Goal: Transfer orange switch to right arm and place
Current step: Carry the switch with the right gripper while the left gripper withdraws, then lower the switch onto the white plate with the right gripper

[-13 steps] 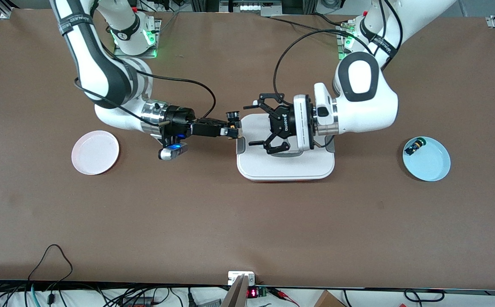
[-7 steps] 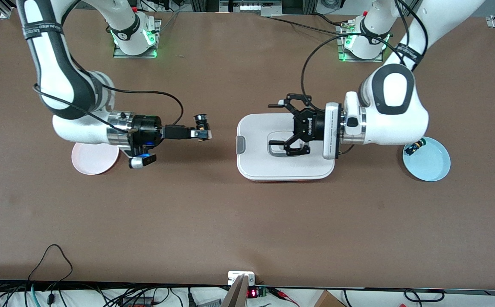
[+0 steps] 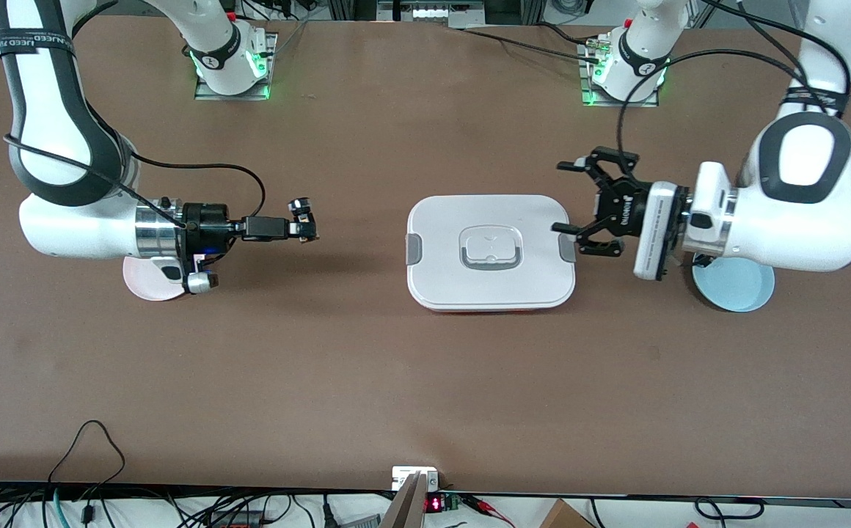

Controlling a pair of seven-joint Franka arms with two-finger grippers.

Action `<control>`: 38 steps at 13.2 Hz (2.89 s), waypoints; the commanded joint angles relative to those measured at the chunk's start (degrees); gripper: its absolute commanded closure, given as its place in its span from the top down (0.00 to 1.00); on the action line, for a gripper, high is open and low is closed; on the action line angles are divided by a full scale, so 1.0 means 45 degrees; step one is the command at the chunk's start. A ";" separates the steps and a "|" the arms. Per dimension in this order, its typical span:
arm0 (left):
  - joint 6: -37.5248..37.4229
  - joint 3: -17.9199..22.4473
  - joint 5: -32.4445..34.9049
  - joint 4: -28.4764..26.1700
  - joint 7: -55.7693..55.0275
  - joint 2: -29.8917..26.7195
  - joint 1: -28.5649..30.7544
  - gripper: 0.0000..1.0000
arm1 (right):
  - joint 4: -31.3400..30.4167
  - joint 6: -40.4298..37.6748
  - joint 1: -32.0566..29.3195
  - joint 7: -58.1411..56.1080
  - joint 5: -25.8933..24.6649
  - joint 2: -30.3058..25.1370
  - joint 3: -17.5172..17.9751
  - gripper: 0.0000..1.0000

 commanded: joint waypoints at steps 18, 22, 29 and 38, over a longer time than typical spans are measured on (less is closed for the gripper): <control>-0.5668 -0.0045 1.6000 0.5142 -1.2372 -0.0291 -0.2390 1.00 | 0.0927 -0.0404 -0.0419 -0.0002 -0.2433 0.0302 0.0096 0.00; -0.4812 0.0346 1.6078 0.5204 -1.2527 0.0198 -0.2430 1.00 | 0.2313 -0.0326 -0.0751 -0.0081 -0.7016 0.0947 0.0096 0.00; -0.1399 0.9357 1.1147 0.3006 -1.2549 -0.2491 -0.7523 1.00 | 0.2354 0.1725 -0.0887 -0.0413 -1.5089 0.1845 0.0076 0.00; 0.2183 1.0797 1.1801 -0.1198 -1.2743 -0.5325 -0.8564 1.00 | -0.1193 0.2756 -0.2333 -0.0550 -1.6401 -0.0415 0.0076 0.00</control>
